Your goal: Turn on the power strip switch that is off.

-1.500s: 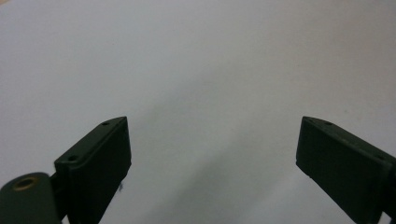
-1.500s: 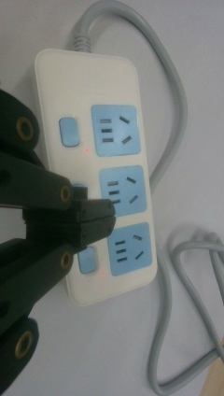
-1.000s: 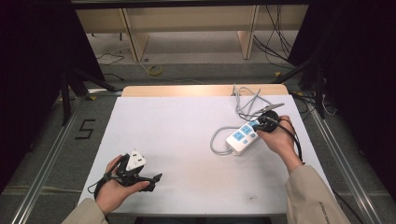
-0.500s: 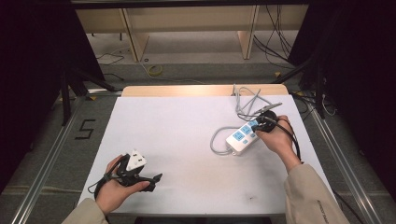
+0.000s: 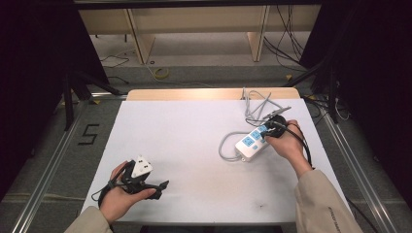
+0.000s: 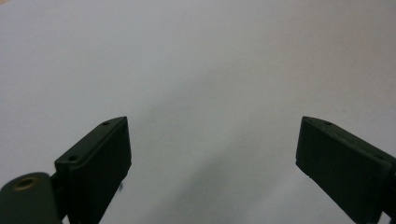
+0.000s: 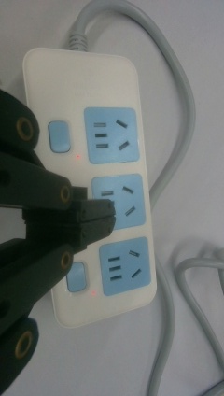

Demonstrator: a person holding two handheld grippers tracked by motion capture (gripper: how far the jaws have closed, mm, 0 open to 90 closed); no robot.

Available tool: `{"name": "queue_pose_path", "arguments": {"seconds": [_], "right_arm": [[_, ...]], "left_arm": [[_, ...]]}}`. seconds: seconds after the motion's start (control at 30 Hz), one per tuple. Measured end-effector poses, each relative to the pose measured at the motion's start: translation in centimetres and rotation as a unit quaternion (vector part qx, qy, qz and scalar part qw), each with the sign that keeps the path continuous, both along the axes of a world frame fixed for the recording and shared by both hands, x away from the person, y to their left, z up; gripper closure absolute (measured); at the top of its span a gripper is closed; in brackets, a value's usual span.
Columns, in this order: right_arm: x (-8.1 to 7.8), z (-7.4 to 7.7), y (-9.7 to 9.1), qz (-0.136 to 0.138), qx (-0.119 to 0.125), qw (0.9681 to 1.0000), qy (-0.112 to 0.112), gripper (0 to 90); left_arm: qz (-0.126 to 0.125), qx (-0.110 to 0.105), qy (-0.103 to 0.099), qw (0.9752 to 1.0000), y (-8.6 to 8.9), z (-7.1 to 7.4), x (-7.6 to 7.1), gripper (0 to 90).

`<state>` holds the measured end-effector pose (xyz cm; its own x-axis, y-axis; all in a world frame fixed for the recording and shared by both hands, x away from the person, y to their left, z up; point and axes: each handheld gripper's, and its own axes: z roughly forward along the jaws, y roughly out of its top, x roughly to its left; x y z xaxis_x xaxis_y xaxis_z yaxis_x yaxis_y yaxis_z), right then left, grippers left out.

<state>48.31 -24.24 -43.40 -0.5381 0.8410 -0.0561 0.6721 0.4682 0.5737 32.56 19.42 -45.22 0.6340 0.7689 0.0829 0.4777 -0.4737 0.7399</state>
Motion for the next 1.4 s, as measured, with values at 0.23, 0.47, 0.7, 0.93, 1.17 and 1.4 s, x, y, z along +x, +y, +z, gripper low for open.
{"name": "queue_pose_path", "arguments": {"seconds": [0.23, 0.47, 0.7, 0.93, 1.17, 1.4], "right_arm": [[0.04, -0.15, 0.09, 0.003, -0.006, 1.0000, 0.006, 90.0], [0.06, -0.22, 0.12, 0.005, -0.010, 0.9999, 0.010, 90.0], [0.07, -0.30, 0.14, 0.006, -0.013, 0.9998, 0.011, 90.0], [0.16, -0.40, 0.22, 0.008, -0.016, 0.9997, 0.013, 90.0], [0.09, -0.41, 0.40, 0.007, -0.021, 0.9997, 0.015, 90.0], [0.10, -0.49, 0.29, 0.003, -0.015, 0.9997, 0.017, 90.0]], "left_arm": [[0.000, 0.000, 0.001, 1.0000, -0.03, 0.00, -0.01, 10.1], [-0.002, 0.002, 0.003, 1.0000, -0.02, 0.02, -0.01, 10.2], [-0.003, 0.002, 0.003, 1.0000, -0.03, 0.03, -0.01, 10.2], [-0.001, 0.000, 0.002, 1.0000, -0.04, 0.00, 0.00, 10.2], [-0.002, 0.002, 0.003, 1.0000, -0.03, 0.03, -0.02, 10.3], [-0.003, 0.003, 0.003, 1.0000, -0.03, 0.03, -0.03, 10.3]]}}
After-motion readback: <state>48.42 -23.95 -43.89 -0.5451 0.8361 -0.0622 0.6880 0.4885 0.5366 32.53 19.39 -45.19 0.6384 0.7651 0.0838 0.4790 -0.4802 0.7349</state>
